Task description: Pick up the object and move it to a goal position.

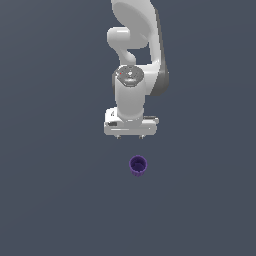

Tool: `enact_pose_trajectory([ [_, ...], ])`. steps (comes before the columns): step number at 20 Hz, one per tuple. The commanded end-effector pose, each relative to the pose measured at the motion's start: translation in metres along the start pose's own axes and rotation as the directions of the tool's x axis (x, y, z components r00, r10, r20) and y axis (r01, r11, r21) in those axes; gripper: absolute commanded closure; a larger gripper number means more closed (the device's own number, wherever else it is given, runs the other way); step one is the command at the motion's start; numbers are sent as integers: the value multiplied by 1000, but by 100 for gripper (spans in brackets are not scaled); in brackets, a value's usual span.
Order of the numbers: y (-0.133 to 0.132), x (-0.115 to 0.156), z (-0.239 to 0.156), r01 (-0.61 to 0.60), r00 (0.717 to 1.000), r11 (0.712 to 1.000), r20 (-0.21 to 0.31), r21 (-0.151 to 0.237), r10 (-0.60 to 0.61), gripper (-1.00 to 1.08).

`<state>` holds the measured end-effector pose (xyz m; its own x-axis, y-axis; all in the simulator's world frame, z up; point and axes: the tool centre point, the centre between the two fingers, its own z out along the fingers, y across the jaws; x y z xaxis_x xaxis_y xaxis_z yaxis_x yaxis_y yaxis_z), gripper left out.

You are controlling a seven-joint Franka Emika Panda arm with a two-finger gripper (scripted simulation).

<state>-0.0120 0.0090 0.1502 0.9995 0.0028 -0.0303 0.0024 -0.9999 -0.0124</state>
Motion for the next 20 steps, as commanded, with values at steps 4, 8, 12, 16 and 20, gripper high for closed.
enact_pose_trajectory([
  [4, 0, 1, -1, 2, 1000, 1000, 0, -4, -2, -20],
  [8, 1, 2, -2, 7, 1000, 1000, 0, -11, -7, -20],
  [12, 0, 3, -2, 1, 1000, 1000, 0, -12, -1, -20],
  [16, 0, 4, 0, -19, 1000, 1000, -1, -19, 19, -20],
  [20, 0, 7, 4, -55, 998, 998, -5, -31, 55, -20],
])
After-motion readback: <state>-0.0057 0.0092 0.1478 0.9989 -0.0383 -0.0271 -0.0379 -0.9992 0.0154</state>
